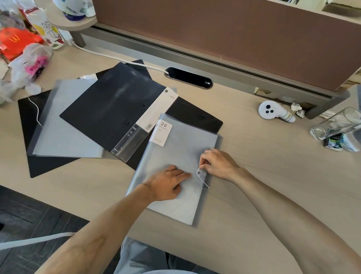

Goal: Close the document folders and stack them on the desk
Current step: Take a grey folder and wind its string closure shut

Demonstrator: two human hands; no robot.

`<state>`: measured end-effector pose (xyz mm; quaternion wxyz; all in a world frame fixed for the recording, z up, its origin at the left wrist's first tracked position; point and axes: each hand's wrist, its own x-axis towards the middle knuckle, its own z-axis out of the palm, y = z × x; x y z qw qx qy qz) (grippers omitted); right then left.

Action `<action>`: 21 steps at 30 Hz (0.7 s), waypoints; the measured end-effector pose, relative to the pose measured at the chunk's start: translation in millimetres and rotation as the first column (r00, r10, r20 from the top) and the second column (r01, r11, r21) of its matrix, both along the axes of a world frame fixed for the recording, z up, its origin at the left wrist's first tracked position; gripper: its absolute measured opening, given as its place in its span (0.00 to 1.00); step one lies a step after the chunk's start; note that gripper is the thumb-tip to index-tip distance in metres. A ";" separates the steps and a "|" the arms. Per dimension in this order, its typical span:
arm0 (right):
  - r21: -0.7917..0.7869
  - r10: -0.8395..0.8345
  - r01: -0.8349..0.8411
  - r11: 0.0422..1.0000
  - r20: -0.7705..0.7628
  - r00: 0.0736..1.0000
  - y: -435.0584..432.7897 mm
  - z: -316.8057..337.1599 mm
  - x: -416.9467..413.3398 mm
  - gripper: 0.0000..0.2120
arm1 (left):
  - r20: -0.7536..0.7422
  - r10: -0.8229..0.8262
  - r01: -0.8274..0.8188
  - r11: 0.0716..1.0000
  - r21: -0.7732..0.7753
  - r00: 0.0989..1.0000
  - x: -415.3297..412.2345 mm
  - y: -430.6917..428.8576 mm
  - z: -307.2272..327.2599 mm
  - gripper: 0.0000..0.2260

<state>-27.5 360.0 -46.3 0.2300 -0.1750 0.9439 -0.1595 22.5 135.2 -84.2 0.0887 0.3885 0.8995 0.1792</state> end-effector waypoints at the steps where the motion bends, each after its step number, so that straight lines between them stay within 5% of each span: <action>1: -0.010 0.006 -0.006 1.000 -0.009 1.000 4.2 -0.4 3.2 0.04 | -0.008 0.000 0.000 1.000 -0.011 1.000 0.2 1.0 0.8 0.24; 8: -0.087 0.035 -0.043 0.995 -0.085 0.996 15.5 -8.8 28.9 0.04 | -0.026 0.020 -0.023 0.995 -0.098 0.999 2.0 8.2 0.5 0.28; 21: -0.187 -0.236 0.221 0.957 -0.061 0.970 9.7 -17.6 69.6 0.05 | 0.149 0.062 -0.017 0.958 -0.285 0.987 4.0 14.2 18.3 0.29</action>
